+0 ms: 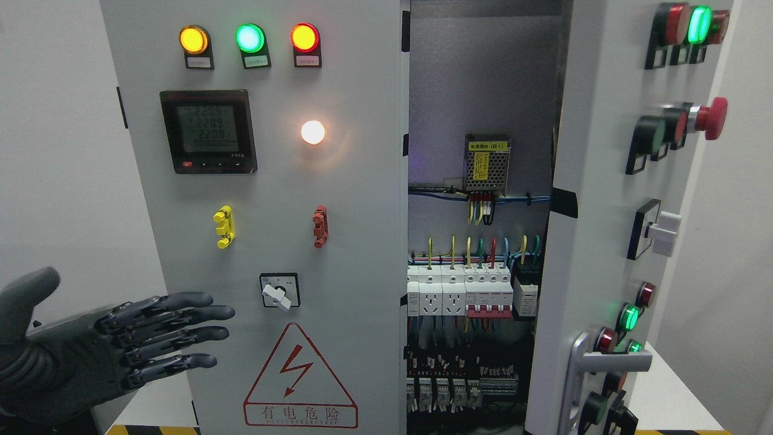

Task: Open door with both hands
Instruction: 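Raise the left hand and sweep it across toward the door gap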

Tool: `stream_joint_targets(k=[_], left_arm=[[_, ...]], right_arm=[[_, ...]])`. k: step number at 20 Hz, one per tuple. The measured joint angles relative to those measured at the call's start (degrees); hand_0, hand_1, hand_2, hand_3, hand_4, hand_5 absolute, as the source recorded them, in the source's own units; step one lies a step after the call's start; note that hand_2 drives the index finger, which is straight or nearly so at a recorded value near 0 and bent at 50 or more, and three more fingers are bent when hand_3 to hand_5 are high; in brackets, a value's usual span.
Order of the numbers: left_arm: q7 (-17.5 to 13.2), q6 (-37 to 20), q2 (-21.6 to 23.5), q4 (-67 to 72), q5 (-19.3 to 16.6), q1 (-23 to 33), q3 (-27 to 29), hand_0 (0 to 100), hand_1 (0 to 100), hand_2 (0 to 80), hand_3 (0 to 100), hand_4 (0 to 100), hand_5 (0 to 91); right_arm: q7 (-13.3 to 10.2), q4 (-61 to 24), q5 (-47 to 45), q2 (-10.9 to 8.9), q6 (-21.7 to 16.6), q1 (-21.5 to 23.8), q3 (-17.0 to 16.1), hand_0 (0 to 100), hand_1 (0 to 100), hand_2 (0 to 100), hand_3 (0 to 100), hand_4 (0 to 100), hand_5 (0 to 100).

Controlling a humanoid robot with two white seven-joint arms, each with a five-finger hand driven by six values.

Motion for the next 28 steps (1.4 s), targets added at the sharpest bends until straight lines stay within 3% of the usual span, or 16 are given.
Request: stream_joint_targets(k=[6,10,17,23,28], left_arm=[[1.51,0.66,-4.53,0.63,0.11,-8.13,-7.56,0,0,0.0,0,3,0.0],[1.6,0.75,-8.09,1.79,0.67,-17.06,-14.44,0,0,0.0,0,3,0.0],[2.02,0.7,-15.2,5.23,5.04,-31.01,-26.27,0,0,0.0,0,3,0.0],[6.89,0.35,-22.62,9.18,10.44,-41.71,-35.13,0,0,0.0,0,3,0.0],[12.54,0.34,-28.56,11.34,12.62,-45.96,-39.8,0,0,0.0,0,3,0.0]], right_arm=[[-0.01,0.0,0.0,0.0,0.0,0.0,0.01,23,0,0,0,0,0],[-0.01,0.0,0.0,0.0,0.0,0.0,0.0,23,0,0,0,0,0],[-0.02,0.0,0.0,0.0,0.0,0.0,0.0,23,0,0,0,0,0],[-0.02,0.0,0.0,0.0,0.0,0.0,0.0,23,0,0,0,0,0],[-0.03,0.0,0.0,0.0,0.0,0.0,0.0,23,0,0,0,0,0]])
